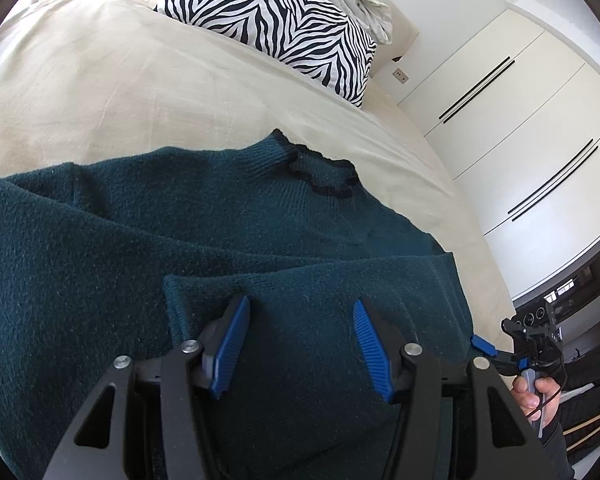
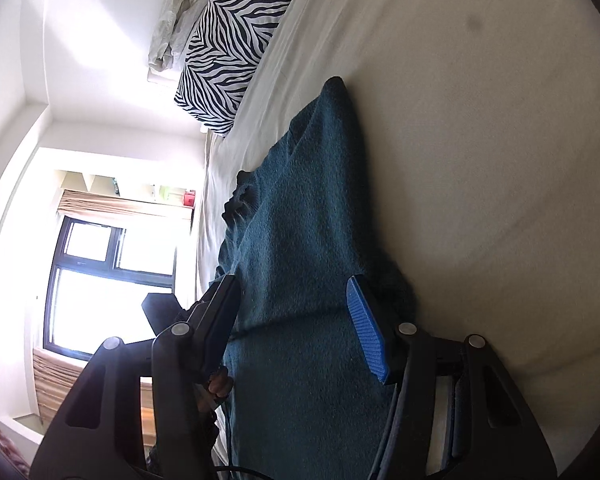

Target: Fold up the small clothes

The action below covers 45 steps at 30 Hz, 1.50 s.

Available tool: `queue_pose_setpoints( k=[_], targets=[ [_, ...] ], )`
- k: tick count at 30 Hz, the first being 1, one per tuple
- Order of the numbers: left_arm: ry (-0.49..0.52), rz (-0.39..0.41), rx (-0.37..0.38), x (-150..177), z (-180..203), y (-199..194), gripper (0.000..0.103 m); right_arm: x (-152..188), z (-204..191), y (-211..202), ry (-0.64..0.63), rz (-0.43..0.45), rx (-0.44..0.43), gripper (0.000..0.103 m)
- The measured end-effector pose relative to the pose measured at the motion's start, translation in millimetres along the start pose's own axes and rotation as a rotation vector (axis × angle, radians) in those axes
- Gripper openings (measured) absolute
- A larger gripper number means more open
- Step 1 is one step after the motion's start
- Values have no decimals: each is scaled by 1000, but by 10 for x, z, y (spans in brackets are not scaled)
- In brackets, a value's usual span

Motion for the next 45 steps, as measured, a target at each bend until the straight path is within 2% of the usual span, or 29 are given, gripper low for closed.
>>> queue_pose_setpoints(
  k=[2, 4, 7, 14, 19, 22, 28, 34, 41, 45],
  targets=[
    [-28, 5, -6, 77, -31, -133, 57, 115, 40, -115, 15, 21, 22, 54],
    [-29, 20, -43, 211, -67, -326, 58, 253, 83, -248, 21, 48, 45, 54],
    [-58, 42, -70, 541, -179, -688, 61, 491, 74, -450, 16, 91, 64, 55],
    [-149, 57, -100, 1722, -439, -1425, 71, 1343, 20, -695, -61, 98, 189, 56],
    [-244, 15, -93, 2534, -601, -1626, 71, 1920, 55, -751, -88, 76, 270, 56],
    [-271, 20, -72, 2851, -591, -1727, 71, 2181, 97, -799, -81, 77, 295, 56],
    [-273, -25, -58, 3128, -489, -1790, 71, 2534, 162, -930, -71, 78, 329, 56],
    [-281, -100, -26, 3304, -428, -1715, 70, 2695, 197, -1021, -75, 60, 358, 55],
    [-253, -180, -61, 3424, -328, -1607, 64, 2945, 187, -1174, -76, 55, 417, 55],
    [-272, -183, -52, 3455, -340, -1613, 63, 3042, 272, -1326, -38, 72, 407, 55]
  ],
)
Point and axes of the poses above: each gripper's, at about its wrist camera, not at the fingertips, and y roughly the way its jaws point, z to its right, x to its underside, the point moved 6 cm from there along y, roughly the way its jaws point, and after that the axes turned 13 degrees about -z, right-handed, at the moved point
